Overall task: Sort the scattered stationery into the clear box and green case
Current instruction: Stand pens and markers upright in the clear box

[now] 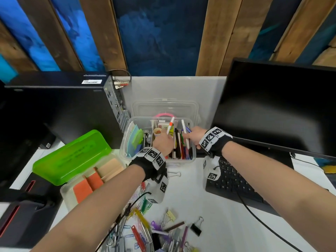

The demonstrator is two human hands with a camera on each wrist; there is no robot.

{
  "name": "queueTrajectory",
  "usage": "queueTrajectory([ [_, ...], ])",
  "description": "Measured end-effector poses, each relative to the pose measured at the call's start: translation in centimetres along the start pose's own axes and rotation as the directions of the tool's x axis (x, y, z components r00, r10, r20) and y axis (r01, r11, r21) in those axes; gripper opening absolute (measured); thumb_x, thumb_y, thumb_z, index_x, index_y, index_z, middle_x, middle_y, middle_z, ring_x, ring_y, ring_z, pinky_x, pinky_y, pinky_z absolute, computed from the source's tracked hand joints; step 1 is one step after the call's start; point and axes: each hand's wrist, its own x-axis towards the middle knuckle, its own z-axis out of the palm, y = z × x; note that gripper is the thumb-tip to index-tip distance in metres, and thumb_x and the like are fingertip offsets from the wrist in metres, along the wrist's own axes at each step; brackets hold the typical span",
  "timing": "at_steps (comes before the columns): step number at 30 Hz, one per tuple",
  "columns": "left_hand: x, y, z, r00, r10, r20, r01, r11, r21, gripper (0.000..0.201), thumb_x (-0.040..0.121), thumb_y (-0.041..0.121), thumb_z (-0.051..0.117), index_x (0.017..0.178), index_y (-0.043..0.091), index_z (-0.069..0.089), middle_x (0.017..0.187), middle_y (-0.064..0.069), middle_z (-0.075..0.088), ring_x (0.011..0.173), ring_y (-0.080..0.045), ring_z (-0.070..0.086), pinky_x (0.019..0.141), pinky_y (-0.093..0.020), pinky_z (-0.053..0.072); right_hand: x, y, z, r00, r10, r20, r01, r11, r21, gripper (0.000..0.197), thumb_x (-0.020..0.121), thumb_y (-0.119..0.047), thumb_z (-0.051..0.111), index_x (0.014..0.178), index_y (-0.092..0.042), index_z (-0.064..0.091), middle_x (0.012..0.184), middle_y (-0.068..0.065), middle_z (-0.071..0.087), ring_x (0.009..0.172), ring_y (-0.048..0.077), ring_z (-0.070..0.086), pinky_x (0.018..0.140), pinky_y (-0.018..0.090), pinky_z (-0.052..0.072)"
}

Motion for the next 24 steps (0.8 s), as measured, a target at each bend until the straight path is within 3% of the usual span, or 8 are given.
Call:
queueTrajectory([
  [4, -0.4, -0.2, 0.2, 0.999, -0.014, 0.029, 0.016, 0.998, -0.057, 0.031, 0.101, 0.017, 0.033, 0.125, -0.001, 0.042, 0.108, -0.024, 0.063, 0.099, -0.041, 0.063, 0.083, -0.045, 0.053, -0.2, 0.3, 0.1, 0.997, 0.014, 0.072, -0.014, 1.0, -0.008, 0.023, 0.091, -0.029, 0.057, 0.081, -0.009, 0.059, 0.06, 0.002, 0.043, 0.049, 0.015, 0.042, 0.046, 0.024, 0.036],
  [7, -0.6, 0.0, 0.3, 0.999, -0.049, 0.004, 0.05, 0.991, -0.12, 0.034, 0.103, 0.013, 0.029, 0.131, -0.005, 0.037, 0.121, -0.026, 0.056, 0.103, -0.038, 0.062, 0.083, -0.04, 0.051, -0.9, 0.0, -0.4, 1.0, -0.01, 0.001, 0.01, 0.999, 0.051, 0.036, 0.095, -0.032, 0.049, 0.077, -0.005, 0.064, 0.045, 0.001, 0.039, 0.039, 0.013, 0.038, 0.039, 0.02, 0.032],
  [10, -1.1, 0.5, -0.3, 1.0, 0.013, 0.012, -0.012, 0.998, -0.069, 0.037, 0.102, 0.003, 0.025, 0.137, -0.007, 0.033, 0.136, -0.025, 0.04, 0.111, -0.031, 0.057, 0.086, -0.032, 0.048, -1.2, -0.5, -1.3, 0.985, -0.116, -0.131, 0.131, 0.985, 0.112, 0.041, 0.099, -0.034, 0.042, 0.066, -0.017, 0.06, 0.054, -0.002, 0.04, 0.042, 0.011, 0.04, 0.035, 0.015, 0.034],
  [13, -0.6, 0.2, -0.7, 1.0, 0.004, -0.006, -0.005, 0.991, -0.136, 0.035, 0.103, 0.012, 0.029, 0.127, -0.006, 0.046, 0.099, -0.007, 0.055, 0.111, -0.036, 0.056, 0.089, -0.039, 0.046, -1.7, -1.5, -1.7, 0.957, -0.21, -0.202, 0.236, 0.965, 0.117, 0.038, 0.101, -0.032, 0.039, 0.07, -0.022, 0.058, 0.062, -0.004, 0.046, 0.045, 0.008, 0.044, 0.043, 0.017, 0.035],
  [14, -0.5, 0.1, -0.8, 1.0, -0.002, -0.024, -0.002, 0.987, -0.161, 0.034, 0.102, 0.014, 0.031, 0.124, -0.006, 0.049, 0.093, -0.009, 0.057, 0.11, -0.037, 0.056, 0.09, -0.042, 0.045, -1.8, -1.8, -1.7, 0.953, -0.224, -0.205, 0.248, 0.964, 0.1, 0.039, 0.101, -0.031, 0.038, 0.07, -0.021, 0.058, 0.061, -0.005, 0.045, 0.047, 0.008, 0.043, 0.047, 0.018, 0.033],
  [18, -0.9, 0.3, -0.9, 0.999, 0.044, -0.03, -0.05, 0.971, -0.236, 0.03, 0.103, 0.013, 0.031, 0.121, -0.005, 0.047, 0.112, -0.026, 0.058, 0.103, -0.042, 0.059, 0.084, -0.046, 0.047, -1.5, -1.8, -1.4, 0.973, -0.192, -0.125, 0.2, 0.978, 0.054, 0.042, 0.101, -0.033, 0.039, 0.07, -0.013, 0.06, 0.053, -0.004, 0.041, 0.034, 0.005, 0.042, 0.035, 0.012, 0.032],
  [21, -0.9, 0.0, -0.6, 0.999, 0.039, -0.008, -0.039, 0.957, -0.286, 0.033, 0.103, 0.017, 0.03, 0.126, -0.004, 0.042, 0.097, -0.02, 0.056, 0.095, -0.045, 0.062, 0.074, -0.047, 0.053, -1.0, -1.3, -0.2, 0.995, -0.091, -0.047, 0.09, 0.996, -0.011, 0.04, 0.099, -0.035, 0.042, 0.069, -0.013, 0.055, 0.058, -0.001, 0.046, 0.05, 0.014, 0.045, 0.044, 0.02, 0.038],
  [24, -0.8, -0.1, -0.2, 0.999, 0.035, 0.034, -0.02, 0.93, -0.366, 0.028, 0.103, 0.019, 0.03, 0.12, -0.001, 0.039, 0.077, -0.014, 0.06, 0.066, -0.033, 0.066, 0.063, -0.045, 0.057, -0.7, -1.1, 0.6, 0.995, -0.003, -0.105, 0.001, 1.0, -0.022, 0.038, 0.098, -0.035, 0.045, 0.069, -0.01, 0.043, 0.062, 0.003, 0.041, 0.053, 0.016, 0.04, 0.049, 0.026, 0.031],
])
